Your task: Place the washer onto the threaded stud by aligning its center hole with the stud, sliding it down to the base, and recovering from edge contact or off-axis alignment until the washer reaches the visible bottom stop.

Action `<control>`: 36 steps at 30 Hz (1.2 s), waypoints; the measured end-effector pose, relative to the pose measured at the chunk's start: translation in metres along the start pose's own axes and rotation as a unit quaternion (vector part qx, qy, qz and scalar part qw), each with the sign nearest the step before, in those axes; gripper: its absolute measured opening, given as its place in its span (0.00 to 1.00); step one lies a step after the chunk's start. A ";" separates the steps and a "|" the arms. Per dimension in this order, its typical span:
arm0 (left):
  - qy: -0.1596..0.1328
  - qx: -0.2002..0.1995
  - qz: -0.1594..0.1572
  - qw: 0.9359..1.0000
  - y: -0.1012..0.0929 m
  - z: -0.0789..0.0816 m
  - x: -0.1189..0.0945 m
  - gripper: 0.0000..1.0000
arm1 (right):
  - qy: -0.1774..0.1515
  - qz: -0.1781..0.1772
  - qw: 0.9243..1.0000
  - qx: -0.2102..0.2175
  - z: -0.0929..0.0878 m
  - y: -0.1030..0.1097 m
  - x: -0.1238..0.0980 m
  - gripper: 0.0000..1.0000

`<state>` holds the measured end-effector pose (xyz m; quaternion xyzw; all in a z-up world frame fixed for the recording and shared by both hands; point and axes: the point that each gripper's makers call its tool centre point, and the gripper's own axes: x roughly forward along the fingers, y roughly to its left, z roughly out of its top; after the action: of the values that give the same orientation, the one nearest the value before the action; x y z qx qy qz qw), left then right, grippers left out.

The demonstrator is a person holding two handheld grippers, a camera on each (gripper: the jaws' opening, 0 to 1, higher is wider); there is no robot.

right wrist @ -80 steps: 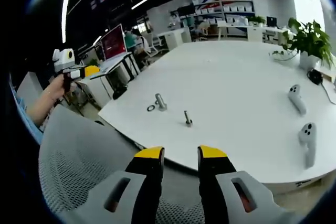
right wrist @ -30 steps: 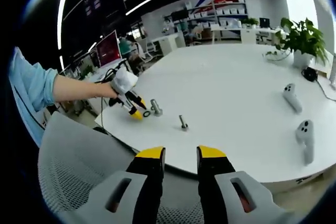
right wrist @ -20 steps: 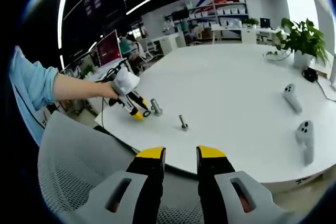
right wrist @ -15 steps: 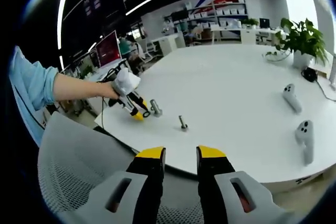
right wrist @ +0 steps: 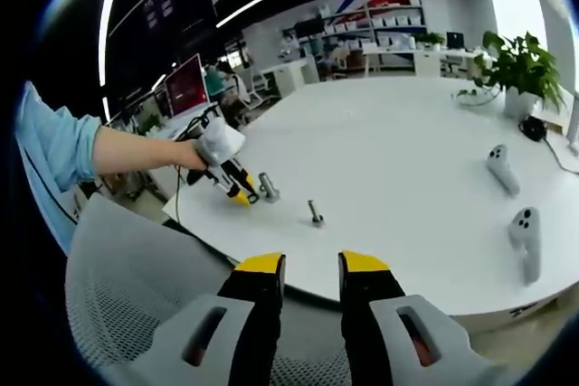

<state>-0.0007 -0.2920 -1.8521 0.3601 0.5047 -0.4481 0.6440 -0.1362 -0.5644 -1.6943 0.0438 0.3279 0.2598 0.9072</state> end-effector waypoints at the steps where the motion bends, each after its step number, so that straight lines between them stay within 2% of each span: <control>1: -0.002 0.000 0.000 1.000 0.000 0.000 0.000 0.20 | -0.001 0.001 1.000 0.000 0.000 0.000 0.000 0.26; 3: -0.004 0.000 0.000 1.000 -0.001 0.001 0.000 0.19 | 0.001 0.003 1.000 -0.002 0.000 0.001 0.000 0.26; 4: -0.004 -0.002 0.001 1.000 -0.001 0.000 0.001 0.04 | 0.001 0.003 1.000 -0.002 0.000 0.001 0.000 0.26; 5: 0.010 0.002 0.013 1.000 0.003 -0.004 0.001 0.00 | 0.001 0.004 1.000 -0.003 0.000 0.001 0.000 0.26; 6: 0.007 0.019 0.006 1.000 0.001 -0.001 0.000 0.00 | 0.001 0.005 1.000 -0.003 0.000 0.001 0.000 0.26; 8: 0.009 -0.018 0.001 1.000 -0.002 0.002 0.000 0.06 | 0.001 0.005 1.000 -0.003 0.000 0.001 0.000 0.26; 12: 0.000 -0.001 0.019 1.000 0.002 0.007 -0.001 0.22 | 0.001 0.006 1.000 -0.003 0.000 0.001 0.000 0.26; 14: -0.003 -0.009 0.016 1.000 0.000 0.008 -0.001 0.28 | 0.001 0.006 1.000 -0.003 0.000 0.001 0.000 0.26; 16: -0.008 -0.024 -0.001 1.000 -0.006 0.009 0.002 0.33 | 0.001 0.006 1.000 -0.003 0.000 0.001 0.000 0.26; 18: -0.014 -0.016 0.002 1.000 -0.006 0.013 0.002 0.37 | 0.002 0.007 1.000 -0.003 0.000 0.002 0.000 0.26; 25: -0.023 -0.003 -0.002 1.000 -0.008 0.019 0.004 0.38 | 0.003 0.007 1.000 -0.003 -0.001 0.002 0.000 0.26; 32: -0.013 0.014 -0.006 1.000 -0.014 0.022 0.004 0.36 | 0.003 0.007 1.000 -0.003 -0.001 0.002 0.001 0.26; 36: -0.002 0.029 -0.008 1.000 -0.017 0.024 0.004 0.29 | 0.003 0.007 1.000 -0.002 -0.001 0.002 0.000 0.26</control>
<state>-0.0084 -0.3205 -1.8504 0.3738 0.4930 -0.4681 0.6310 -0.1372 -0.5627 -1.6947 0.0433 0.3293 0.2673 0.9046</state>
